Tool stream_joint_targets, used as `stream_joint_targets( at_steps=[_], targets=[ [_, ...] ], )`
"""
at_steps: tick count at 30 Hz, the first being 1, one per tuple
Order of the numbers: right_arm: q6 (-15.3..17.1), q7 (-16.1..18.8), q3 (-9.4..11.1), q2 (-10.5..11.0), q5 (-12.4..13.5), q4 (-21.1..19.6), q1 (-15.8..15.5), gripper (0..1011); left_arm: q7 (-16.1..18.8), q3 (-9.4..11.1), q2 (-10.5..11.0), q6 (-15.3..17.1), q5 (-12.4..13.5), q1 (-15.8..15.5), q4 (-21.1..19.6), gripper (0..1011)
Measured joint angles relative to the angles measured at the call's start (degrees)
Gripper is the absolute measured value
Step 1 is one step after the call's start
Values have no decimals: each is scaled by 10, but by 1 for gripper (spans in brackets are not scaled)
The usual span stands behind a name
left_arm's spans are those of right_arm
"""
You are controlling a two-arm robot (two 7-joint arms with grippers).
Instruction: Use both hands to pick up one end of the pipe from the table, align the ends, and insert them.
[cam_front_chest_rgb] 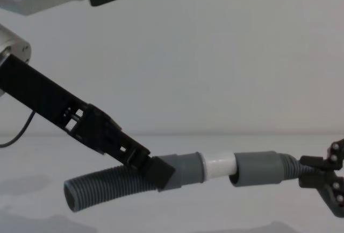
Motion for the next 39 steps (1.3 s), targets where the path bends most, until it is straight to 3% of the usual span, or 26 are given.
stream_joint_targets(
  at_steps=[39],
  targets=[
    [15, 10, -3, -7, 11, 2, 9, 85, 11, 11, 7, 6, -18, -14, 3, 348]
  ],
)
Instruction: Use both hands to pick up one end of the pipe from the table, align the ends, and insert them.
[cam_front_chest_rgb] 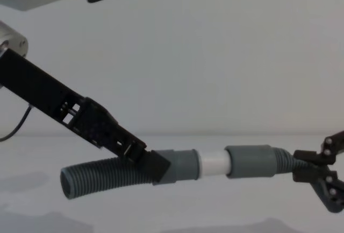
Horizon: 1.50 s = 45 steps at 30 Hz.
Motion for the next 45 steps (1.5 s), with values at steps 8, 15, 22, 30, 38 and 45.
stream_joint_targets(
  at_steps=[8, 15, 22, 30, 38, 45],
  targets=[
    [2, -1, -3, -1, -2, 0, 2, 85, -4, 5, -4, -5, -4, -3, 4, 348],
    [3, -1, -6, -1, -3, -1, 4, 85, -6, 10, -7, -9, -7, -5, 7, 348],
    [4, -1, -8, -2, -3, -1, 5, 85, -5, 13, -8, -10, -10, -7, 8, 348],
    [6, -1, -9, -1, -4, -2, 5, 85, -1, 15, -9, -9, -14, -7, 8, 348],
    [6, 0, -10, -1, -4, -2, 6, 85, 1, 17, -9, -8, -16, -8, 8, 348],
    [6, 0, -10, -1, -4, -3, 6, 85, 2, 17, -9, -8, -18, -8, 8, 348]
  ],
)
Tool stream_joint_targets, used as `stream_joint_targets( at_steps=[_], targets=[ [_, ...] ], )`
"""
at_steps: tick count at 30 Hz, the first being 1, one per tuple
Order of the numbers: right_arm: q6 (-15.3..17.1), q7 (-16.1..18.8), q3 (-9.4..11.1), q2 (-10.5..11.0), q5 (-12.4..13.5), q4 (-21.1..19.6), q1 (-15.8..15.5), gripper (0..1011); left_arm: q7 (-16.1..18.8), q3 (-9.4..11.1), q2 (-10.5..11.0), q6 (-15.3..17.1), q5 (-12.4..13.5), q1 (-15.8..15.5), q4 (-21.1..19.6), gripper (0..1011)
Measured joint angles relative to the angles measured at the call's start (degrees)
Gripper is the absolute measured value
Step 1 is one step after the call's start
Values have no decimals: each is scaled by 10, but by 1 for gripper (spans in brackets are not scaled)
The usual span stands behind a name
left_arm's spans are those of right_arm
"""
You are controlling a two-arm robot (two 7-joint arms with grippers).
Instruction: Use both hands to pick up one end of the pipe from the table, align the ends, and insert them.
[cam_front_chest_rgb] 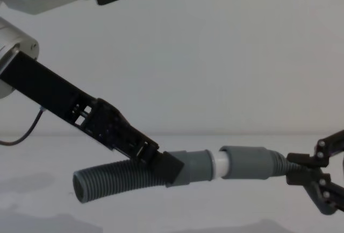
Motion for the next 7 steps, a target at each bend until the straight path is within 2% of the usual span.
stream_joint_targets(
  at_steps=[7],
  targets=[
    [0, 0, 0, 0, 0, 0, 0, 85, 1, 0, 0, 0, -1, 0, 0, 348]
  ],
)
